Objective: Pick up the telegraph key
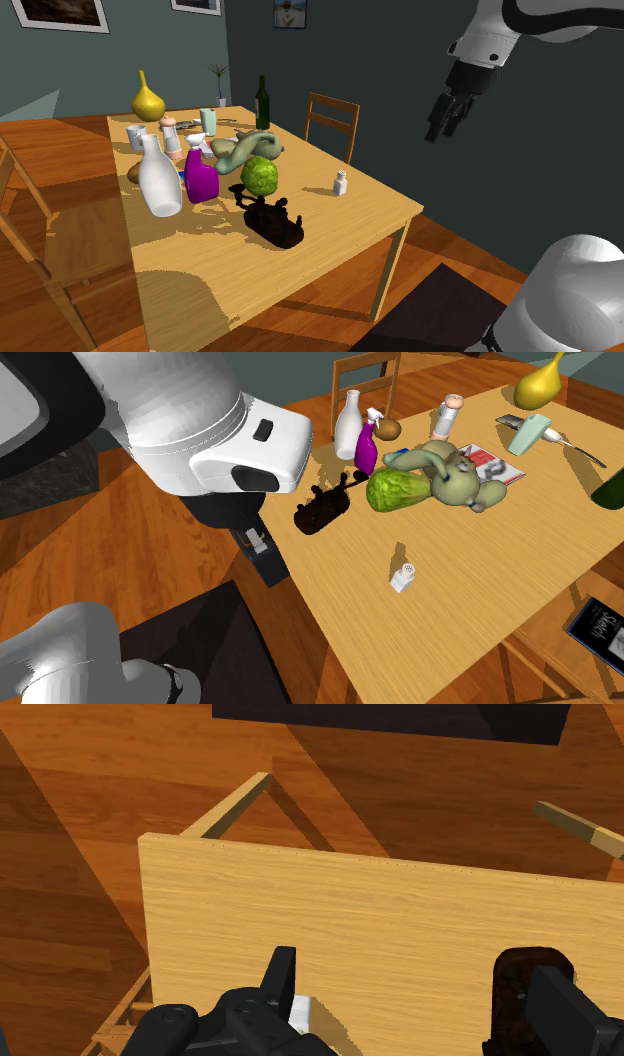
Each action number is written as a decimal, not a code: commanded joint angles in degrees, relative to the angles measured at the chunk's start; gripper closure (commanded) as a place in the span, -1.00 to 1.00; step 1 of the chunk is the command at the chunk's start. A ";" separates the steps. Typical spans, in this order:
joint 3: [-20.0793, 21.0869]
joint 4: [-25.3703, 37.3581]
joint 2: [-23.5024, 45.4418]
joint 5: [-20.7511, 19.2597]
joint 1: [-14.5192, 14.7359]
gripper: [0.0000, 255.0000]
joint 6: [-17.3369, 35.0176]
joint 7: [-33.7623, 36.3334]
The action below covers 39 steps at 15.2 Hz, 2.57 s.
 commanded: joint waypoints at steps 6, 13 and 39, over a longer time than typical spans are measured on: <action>3.21 0.28 7.52 1.90 1.51 -1.00 6.34 2.94; 7.44 3.62 19.80 3.47 3.29 -1.00 14.11 6.84; 15.75 48.10 76.17 -4.47 12.47 -1.00 20.68 21.39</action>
